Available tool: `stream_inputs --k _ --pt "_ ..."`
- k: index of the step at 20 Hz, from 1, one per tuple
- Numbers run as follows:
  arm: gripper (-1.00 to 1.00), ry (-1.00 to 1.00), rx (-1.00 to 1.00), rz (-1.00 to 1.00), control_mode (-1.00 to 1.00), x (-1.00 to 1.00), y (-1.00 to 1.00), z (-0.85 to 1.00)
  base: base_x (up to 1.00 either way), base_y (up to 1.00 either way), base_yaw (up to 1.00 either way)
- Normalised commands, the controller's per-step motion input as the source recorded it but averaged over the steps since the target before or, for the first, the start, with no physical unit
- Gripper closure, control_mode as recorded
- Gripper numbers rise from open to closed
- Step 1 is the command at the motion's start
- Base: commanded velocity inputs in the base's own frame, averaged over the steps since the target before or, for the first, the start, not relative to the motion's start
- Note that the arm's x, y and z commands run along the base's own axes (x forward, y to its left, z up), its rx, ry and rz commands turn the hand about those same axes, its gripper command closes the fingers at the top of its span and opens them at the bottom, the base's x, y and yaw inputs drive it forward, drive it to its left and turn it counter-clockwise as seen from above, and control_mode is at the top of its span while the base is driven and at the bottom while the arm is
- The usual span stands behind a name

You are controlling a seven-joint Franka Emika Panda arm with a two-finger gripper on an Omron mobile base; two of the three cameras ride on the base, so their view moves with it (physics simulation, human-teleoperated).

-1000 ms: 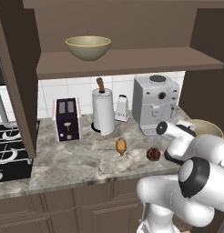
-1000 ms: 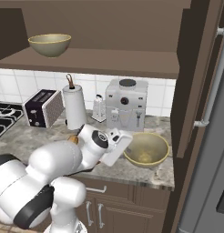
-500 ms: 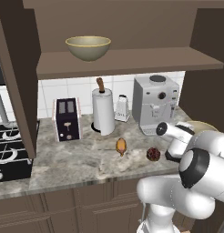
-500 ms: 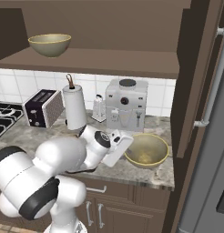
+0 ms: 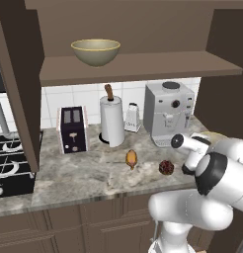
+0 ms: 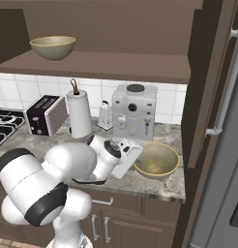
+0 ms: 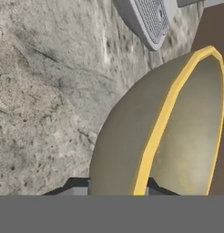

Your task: Pick both bowls and place them on the counter. Then place the chicken drumstick in one bowl and place the cake in the other bowl.

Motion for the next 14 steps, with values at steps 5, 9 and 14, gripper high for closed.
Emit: stream_inputs --k 5,9,14 --pt "1.00 0.01 0.01 0.05 -1.00 0.05 -0.05 -0.10 0.00 0.00 0.00" --pt "1.00 0.00 0.03 0.06 -1.00 0.02 -0.11 -0.14 0.00 0.00 0.00" --pt "1.00 0.01 0.02 0.07 -1.00 0.05 -0.09 -0.16 0.00 0.00 0.00"
